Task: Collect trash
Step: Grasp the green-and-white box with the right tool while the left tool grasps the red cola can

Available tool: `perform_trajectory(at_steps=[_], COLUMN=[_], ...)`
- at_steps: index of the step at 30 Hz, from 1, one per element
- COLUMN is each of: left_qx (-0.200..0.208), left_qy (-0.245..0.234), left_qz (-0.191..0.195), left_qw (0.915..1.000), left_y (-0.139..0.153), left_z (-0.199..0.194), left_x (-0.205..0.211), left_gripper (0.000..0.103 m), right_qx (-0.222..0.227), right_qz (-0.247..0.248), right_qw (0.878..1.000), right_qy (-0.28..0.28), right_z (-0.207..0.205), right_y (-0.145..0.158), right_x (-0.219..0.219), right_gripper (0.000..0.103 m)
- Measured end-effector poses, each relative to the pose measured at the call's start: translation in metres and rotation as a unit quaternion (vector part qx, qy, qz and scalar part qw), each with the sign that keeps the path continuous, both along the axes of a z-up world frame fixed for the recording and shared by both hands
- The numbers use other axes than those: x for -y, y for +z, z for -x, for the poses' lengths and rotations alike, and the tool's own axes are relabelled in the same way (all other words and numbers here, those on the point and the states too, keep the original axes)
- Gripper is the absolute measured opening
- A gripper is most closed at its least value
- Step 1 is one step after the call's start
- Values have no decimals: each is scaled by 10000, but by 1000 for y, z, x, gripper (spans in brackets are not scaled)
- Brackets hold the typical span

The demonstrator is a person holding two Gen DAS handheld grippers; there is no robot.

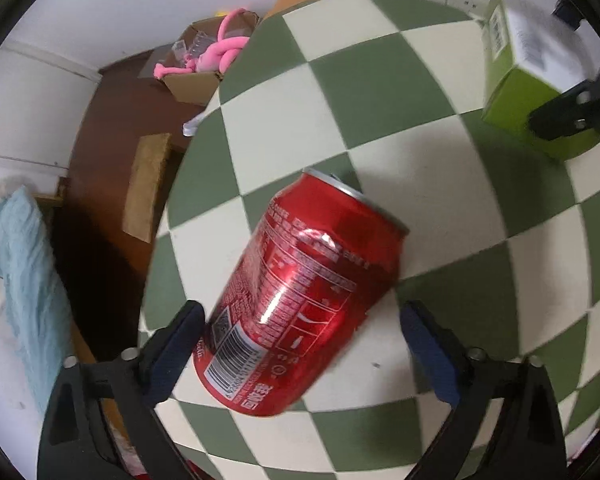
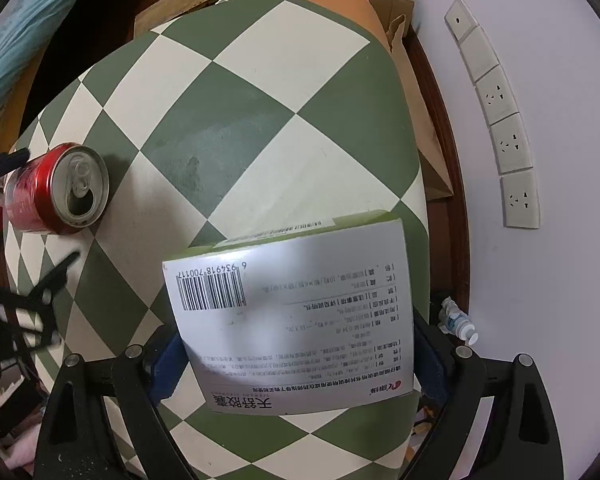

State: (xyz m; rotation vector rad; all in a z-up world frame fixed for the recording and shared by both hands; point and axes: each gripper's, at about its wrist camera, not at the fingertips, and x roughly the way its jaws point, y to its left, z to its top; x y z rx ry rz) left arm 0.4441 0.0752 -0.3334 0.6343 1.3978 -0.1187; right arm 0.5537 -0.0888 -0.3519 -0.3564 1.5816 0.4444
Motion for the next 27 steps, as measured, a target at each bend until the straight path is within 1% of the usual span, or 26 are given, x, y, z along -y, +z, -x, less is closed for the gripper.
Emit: perform_trajectory(at_steps=[1,3,5,9,12,15,19,22,25,27], left_qx=[61,36,145,366,561,810,1207,1591,1988,2197], left_qy=[20,136,220,498,834,1098,1524,1906,2384,2584], left_qz=[-107,168,198,457,657,876,1193,1353,1642,1723], left_qw=[9999,9998,9995,9970,9928,9868,9736,9592,9363,9248], left_y=[0,5,10,21,28,36,55,71,93,105], left_z=[-1,-1,2,16,28,40,69,94,127,145], left_x=[-1,-2,-5,-8,-14,-20,-26,-34,-46,-53], left_gripper=[79,78,77,75,74,73,72,71,70,69], right_qx=[18,49,95,285,484,638,832,979,1064,1087], right_qz=[-12,-39,-83,-158,-308,-545,-844,-1068,-1287,-1427], right_qw=[10000,10000,9999,9995,9983,9964,9928,9894,9859,9838], right_qy=[1,3,-7,-17,-75,-120,-152,-126,-54,8], right_z=[1,-2,0,5,15,32,57,82,108,124], right_y=[0,-3,-2,3,13,27,44,59,75,85], right_x=[0,2,3,5,6,6,5,-1,-11,-18], right_gripper=[94,94,94,93,93,93,93,92,92,92])
